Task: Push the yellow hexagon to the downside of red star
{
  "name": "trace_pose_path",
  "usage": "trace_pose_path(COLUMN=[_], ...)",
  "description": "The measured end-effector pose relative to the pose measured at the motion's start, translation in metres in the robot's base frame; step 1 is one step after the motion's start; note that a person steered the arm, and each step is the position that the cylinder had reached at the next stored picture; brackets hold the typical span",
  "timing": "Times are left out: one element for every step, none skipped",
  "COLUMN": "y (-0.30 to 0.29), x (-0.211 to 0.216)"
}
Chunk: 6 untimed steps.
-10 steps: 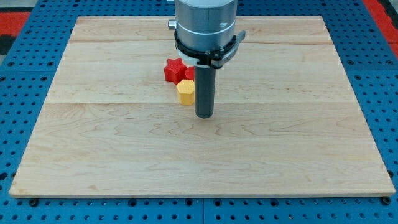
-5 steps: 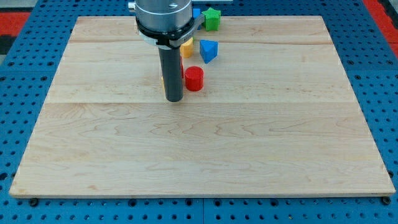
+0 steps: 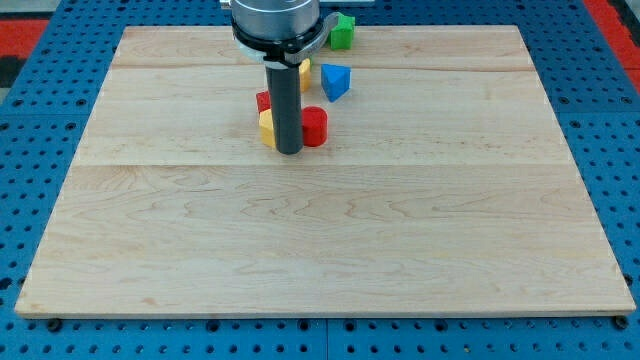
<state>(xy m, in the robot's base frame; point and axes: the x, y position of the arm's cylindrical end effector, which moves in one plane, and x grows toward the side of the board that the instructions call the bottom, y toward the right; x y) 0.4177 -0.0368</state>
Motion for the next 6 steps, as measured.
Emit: trace_pose_path(y=[0.003, 0.015, 0.051, 0.078, 0.09, 0.106], x=[-0.003, -0.003, -0.003, 0.0, 0.004, -0.019])
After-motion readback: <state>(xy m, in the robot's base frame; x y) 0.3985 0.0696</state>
